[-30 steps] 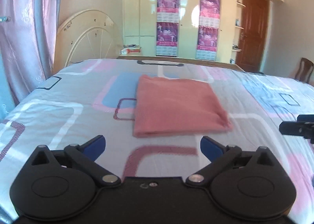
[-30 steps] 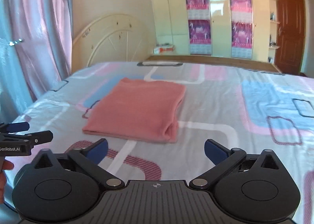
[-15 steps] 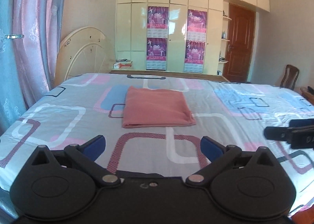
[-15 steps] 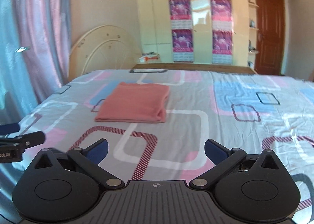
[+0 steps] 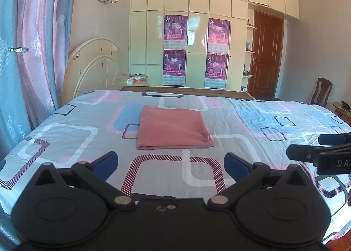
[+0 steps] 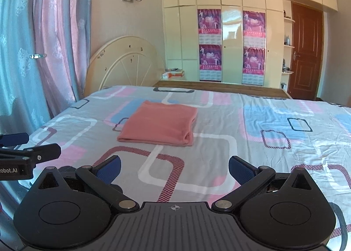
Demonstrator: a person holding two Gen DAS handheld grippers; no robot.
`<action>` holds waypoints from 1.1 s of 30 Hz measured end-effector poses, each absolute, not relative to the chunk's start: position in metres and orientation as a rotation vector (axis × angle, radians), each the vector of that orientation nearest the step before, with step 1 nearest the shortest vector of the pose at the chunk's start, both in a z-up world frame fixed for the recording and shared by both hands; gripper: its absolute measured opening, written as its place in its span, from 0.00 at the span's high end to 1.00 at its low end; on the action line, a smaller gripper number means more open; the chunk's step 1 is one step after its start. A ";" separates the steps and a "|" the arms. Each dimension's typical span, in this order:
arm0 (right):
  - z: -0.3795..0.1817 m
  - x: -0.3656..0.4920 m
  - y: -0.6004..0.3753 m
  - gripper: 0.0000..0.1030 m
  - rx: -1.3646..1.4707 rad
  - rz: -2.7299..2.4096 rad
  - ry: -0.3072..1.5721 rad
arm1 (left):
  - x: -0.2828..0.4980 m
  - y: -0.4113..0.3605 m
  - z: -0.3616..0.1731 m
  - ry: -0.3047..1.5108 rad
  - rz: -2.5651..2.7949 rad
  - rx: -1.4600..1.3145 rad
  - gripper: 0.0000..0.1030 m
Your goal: Fold small clothes
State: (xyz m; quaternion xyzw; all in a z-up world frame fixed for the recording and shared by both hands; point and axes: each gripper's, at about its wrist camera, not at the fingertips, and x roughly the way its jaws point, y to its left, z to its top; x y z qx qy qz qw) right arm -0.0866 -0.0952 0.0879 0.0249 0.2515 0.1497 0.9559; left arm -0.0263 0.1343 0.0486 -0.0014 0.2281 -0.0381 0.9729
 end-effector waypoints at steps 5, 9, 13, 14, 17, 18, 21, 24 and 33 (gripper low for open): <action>0.089 -0.088 -0.102 0.00 0.044 0.295 0.510 | -0.025 0.132 0.049 0.458 -0.084 0.005 0.00; 0.091 -0.089 -0.107 0.00 0.048 0.287 0.505 | -0.022 0.129 0.050 0.455 -0.087 0.011 0.00; 0.093 -0.087 -0.110 0.00 0.053 0.283 0.502 | -0.020 0.128 0.051 0.453 -0.085 0.010 0.00; 0.094 -0.087 -0.111 0.00 0.052 0.283 0.500 | -0.019 0.127 0.051 0.453 -0.085 0.010 0.00; 0.094 -0.086 -0.110 0.00 0.049 0.292 0.504 | -0.020 0.128 0.050 0.452 -0.083 0.012 0.00; 0.094 -0.086 -0.110 0.00 0.048 0.295 0.503 | -0.020 0.128 0.050 0.451 -0.085 0.012 0.00; 0.094 -0.086 -0.108 0.00 0.041 0.294 0.504 | -0.020 0.129 0.051 0.443 -0.089 0.010 0.00; 0.093 -0.085 -0.108 0.00 0.043 0.295 0.503 | -0.020 0.130 0.052 0.435 -0.089 0.018 0.00; 0.093 -0.084 -0.107 0.00 0.038 0.296 0.502 | -0.018 0.131 0.052 0.434 -0.085 0.015 0.00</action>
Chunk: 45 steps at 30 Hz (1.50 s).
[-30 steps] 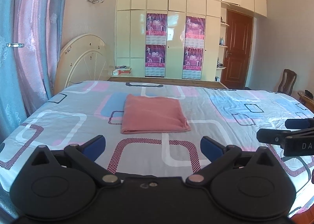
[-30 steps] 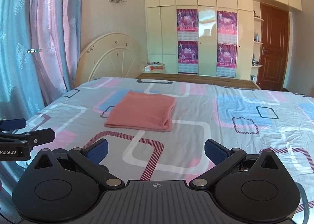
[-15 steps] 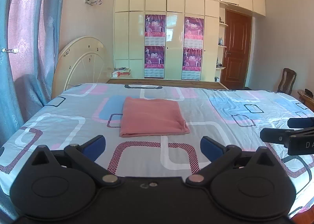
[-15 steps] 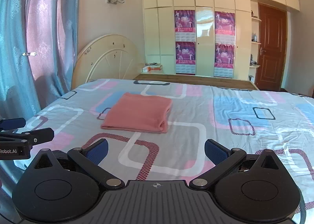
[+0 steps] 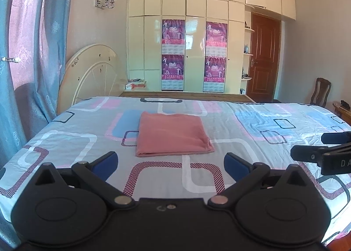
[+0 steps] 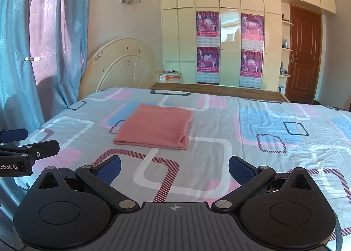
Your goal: Fold small clothes
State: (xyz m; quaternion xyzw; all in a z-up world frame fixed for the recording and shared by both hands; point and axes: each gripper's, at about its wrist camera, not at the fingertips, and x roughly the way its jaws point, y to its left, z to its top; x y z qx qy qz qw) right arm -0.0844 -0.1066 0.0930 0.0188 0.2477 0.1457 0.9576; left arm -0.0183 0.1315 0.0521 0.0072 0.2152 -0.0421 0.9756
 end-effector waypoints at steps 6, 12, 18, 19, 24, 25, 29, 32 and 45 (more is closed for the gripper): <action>0.093 -0.084 -0.107 0.00 0.039 0.296 0.501 | -0.019 0.133 0.052 0.432 -0.082 0.015 0.00; 0.093 -0.083 -0.105 0.00 0.036 0.297 0.504 | -0.018 0.135 0.052 0.434 -0.082 0.013 0.00; 0.093 -0.083 -0.105 0.00 0.034 0.299 0.502 | -0.018 0.142 0.052 0.433 -0.077 0.009 0.00; 0.093 -0.082 -0.105 0.00 0.033 0.300 0.502 | -0.017 0.142 0.053 0.433 -0.076 0.010 0.00; 0.092 -0.080 -0.102 0.00 0.032 0.304 0.501 | -0.017 0.144 0.053 0.430 -0.075 0.011 0.00; 0.092 -0.080 -0.102 0.00 0.033 0.305 0.502 | -0.017 0.144 0.053 0.430 -0.077 0.010 0.00; 0.092 -0.079 -0.101 0.00 0.032 0.309 0.499 | -0.017 0.146 0.053 0.426 -0.077 0.011 0.00; 0.091 -0.079 -0.103 0.00 0.033 0.310 0.500 | -0.016 0.147 0.053 0.426 -0.077 0.012 0.00; 0.092 -0.080 -0.104 0.00 0.025 0.314 0.497 | -0.020 0.147 0.055 0.411 -0.077 0.016 0.00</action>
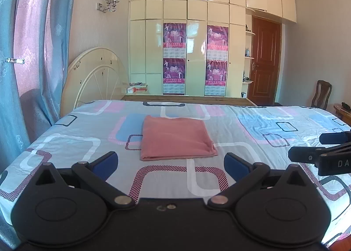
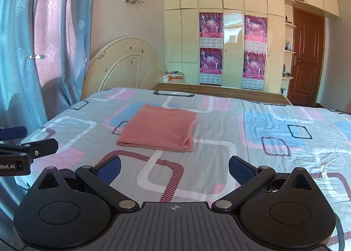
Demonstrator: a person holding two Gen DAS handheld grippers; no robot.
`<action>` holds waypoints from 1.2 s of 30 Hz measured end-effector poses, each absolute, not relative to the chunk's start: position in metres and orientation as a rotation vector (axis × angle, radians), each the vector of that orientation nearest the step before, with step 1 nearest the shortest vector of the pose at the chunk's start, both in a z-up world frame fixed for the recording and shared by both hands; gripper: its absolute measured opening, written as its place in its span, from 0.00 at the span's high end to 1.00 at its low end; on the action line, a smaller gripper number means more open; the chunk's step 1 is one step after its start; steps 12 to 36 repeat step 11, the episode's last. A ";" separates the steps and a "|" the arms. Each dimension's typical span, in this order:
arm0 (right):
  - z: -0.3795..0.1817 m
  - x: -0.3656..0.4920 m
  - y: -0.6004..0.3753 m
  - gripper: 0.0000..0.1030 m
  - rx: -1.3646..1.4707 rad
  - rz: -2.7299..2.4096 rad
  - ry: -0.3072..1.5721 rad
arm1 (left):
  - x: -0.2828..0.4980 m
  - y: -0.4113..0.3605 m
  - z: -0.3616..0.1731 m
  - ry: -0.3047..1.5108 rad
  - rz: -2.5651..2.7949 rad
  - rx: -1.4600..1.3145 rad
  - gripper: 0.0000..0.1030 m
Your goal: Fold small clothes
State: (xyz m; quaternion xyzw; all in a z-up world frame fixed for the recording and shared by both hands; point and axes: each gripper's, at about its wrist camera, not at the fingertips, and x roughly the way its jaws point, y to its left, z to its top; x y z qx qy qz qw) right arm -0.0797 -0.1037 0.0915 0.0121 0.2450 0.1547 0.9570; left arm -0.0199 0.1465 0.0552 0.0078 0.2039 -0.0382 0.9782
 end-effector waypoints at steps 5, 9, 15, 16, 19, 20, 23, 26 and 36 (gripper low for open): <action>0.092 -0.080 -0.104 0.00 0.014 0.316 0.493 | -0.021 0.148 0.055 0.405 -0.080 0.015 0.00; 0.093 -0.081 -0.104 0.00 0.008 0.316 0.490 | -0.022 0.149 0.056 0.405 -0.076 0.015 0.00; 0.094 -0.081 -0.104 0.00 0.007 0.319 0.489 | -0.021 0.148 0.057 0.408 -0.078 0.015 0.00; 0.094 -0.081 -0.104 0.00 0.007 0.319 0.489 | -0.021 0.148 0.057 0.408 -0.078 0.015 0.00; 0.094 -0.081 -0.104 0.00 0.007 0.319 0.489 | -0.021 0.148 0.057 0.408 -0.078 0.015 0.00; 0.094 -0.081 -0.104 0.00 0.007 0.319 0.489 | -0.021 0.148 0.057 0.408 -0.078 0.015 0.00; 0.094 -0.081 -0.104 0.00 0.007 0.319 0.489 | -0.021 0.148 0.057 0.408 -0.078 0.015 0.00; 0.094 -0.081 -0.104 0.00 0.007 0.319 0.489 | -0.021 0.148 0.057 0.408 -0.078 0.015 0.00; 0.094 -0.081 -0.104 0.00 0.007 0.319 0.489 | -0.021 0.148 0.057 0.408 -0.078 0.015 0.00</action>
